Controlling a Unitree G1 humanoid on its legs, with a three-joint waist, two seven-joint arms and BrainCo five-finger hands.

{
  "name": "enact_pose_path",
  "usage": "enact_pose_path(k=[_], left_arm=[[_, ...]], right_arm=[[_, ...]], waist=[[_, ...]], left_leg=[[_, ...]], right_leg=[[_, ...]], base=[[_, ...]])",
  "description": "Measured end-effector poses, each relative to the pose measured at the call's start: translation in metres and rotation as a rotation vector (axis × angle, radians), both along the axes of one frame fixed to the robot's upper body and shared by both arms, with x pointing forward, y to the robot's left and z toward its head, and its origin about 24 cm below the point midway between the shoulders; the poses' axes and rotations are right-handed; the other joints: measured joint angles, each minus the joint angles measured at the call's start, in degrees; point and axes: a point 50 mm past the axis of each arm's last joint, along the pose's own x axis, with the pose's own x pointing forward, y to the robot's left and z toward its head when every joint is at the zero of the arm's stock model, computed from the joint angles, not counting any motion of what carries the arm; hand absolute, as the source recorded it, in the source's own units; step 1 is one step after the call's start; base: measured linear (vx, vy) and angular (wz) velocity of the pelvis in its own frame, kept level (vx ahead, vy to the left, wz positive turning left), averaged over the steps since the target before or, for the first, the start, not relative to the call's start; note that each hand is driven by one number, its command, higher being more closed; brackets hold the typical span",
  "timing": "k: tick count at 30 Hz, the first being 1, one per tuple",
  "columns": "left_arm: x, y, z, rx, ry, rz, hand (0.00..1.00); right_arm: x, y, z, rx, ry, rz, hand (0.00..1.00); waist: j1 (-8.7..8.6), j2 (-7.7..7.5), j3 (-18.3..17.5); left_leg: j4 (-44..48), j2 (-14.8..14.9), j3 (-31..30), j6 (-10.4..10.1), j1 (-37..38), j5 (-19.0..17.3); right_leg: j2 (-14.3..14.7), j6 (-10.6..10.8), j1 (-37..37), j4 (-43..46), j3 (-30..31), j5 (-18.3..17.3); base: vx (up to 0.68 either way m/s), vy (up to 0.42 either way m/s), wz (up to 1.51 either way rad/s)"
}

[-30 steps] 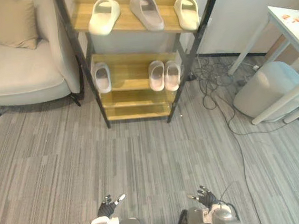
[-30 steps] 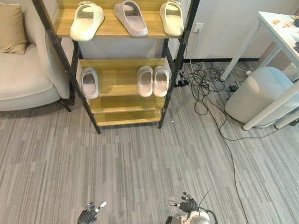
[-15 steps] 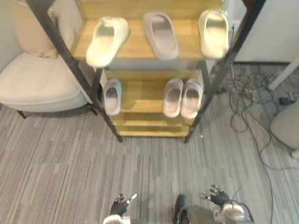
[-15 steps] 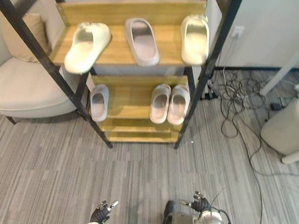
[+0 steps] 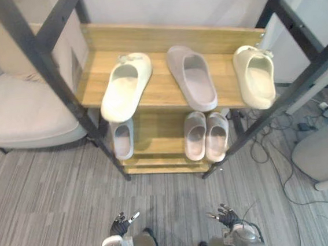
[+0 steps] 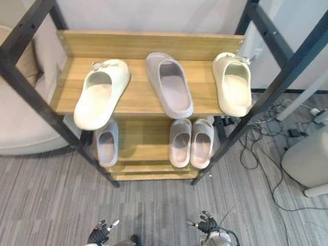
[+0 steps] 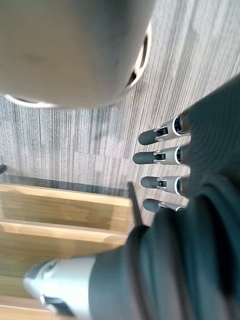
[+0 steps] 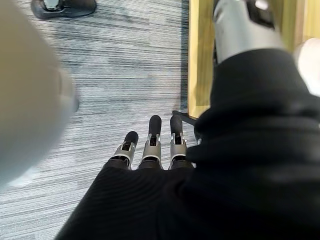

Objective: Organize the slippers on the shoe rack

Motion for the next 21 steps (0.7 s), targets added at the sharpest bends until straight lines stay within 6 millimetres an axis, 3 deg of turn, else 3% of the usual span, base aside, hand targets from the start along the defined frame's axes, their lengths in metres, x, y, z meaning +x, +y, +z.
enact_pose_path(k=[2, 4, 5, 6, 7, 9, 12, 16, 21], left_arm=[[0.0, -0.002, 0.0, 0.0, 0.006, -0.013, 0.0], [0.0, -0.002, 0.0, -0.002, 0.006, -0.012, 0.0], [-0.001, 0.0, -0.001, 0.003, 0.011, -0.013, 0.0], [-0.002, 0.001, -0.001, 0.006, 0.017, -0.011, 0.0], [-0.004, -0.005, -0.003, -0.008, 0.026, -0.015, 0.0], [-0.01, -0.012, -0.006, -0.025, 0.046, -0.019, 0.0], [-0.015, -0.017, -0.009, -0.032, 0.066, -0.024, 0.0], [-0.016, -0.016, -0.009, -0.027, 0.071, -0.031, 0.0], [-0.018, -0.014, -0.01, -0.018, 0.077, -0.035, 0.0]], right_arm=[[0.001, 0.001, 0.0, 0.004, -0.002, 0.008, 0.0], [0.002, 0.0, 0.001, 0.002, -0.006, 0.008, 0.0], [-0.002, 0.001, -0.001, 0.004, 0.004, 0.006, 0.0], [-0.006, -0.001, -0.002, 0.0, 0.015, 0.003, 0.0], [-0.009, -0.005, -0.003, -0.009, 0.024, -0.001, 0.0], [-0.014, -0.016, -0.004, -0.038, 0.037, -0.004, 0.0], [-0.023, -0.022, -0.006, -0.051, 0.06, -0.014, 0.0], [-0.028, -0.022, -0.007, -0.053, 0.07, -0.021, 0.0], [-0.029, -0.016, -0.007, -0.042, 0.061, -0.012, 0.0]], waist=[[-0.08, 0.13, 0.0], [-0.14, 0.44, 0.2], [-0.16, -0.51, -0.5], [-0.15, -1.66, -1.3], [-0.37, 0.24, -1.8], [-0.69, 1.98, -2.6], [-0.98, 3.09, -3.4], [-1.04, 2.4, -3.8], [-0.95, 1.18, -4.6]], left_leg=[[-1.2, 0.6, -0.9, 0.0, 0.6, 0.0], [-1.2, 1.7, -1.2, -0.1, 1.0, 0.1], [-0.9, 1.3, -1.3, -0.5, 1.2, 0.3], [-1.0, 0.3, -2.0, -1.6, 1.4, 0.0], [-1.6, 1.5, -2.6, -2.5, 1.8, -0.1], [-3.6, 2.6, -2.7, -3.6, 2.9, 0.6], [-6.9, 3.2, -3.8, -5.0, 5.0, 1.6], [-8.2, 2.9, -4.8, -5.3, 6.1, 2.1], [-8.1, 0.6, -4.8, -5.2, 6.2, 2.1]], right_leg=[[0.6, -0.4, -0.2, -2.2, -2.2, -4.5], [2.8, -0.7, -0.4, -8.5, -1.9, -5.9], [4.0, -2.0, 0.2, -16.8, -0.9, -1.2], [3.8, -2.0, 0.4, -19.1, -0.4, 1.1], [5.3, -2.8, 1.6, -20.5, -0.9, 1.7], [7.2, -3.2, 3.7, -24.6, -1.3, 2.6], [9.3, -3.8, 6.6, -29.5, -1.9, 4.3], [10.1, -3.5, 9.2, -33.8, -2.2, 6.3], [8.8, -2.5, 11.4, -38.5, -2.0, 9.6]], base=[[0.12, -0.048, 0.02], [0.09, -0.158, 0.01], [0.11, -0.241, 0.06], [0.14, -0.239, 0.06], [0.14, -0.181, 0.03], [0.12, -0.128, -0.08], [0.11, -0.137, 0.02], [0.02, -0.01, 0.04], [-0.04, 0.072, 0.01]])
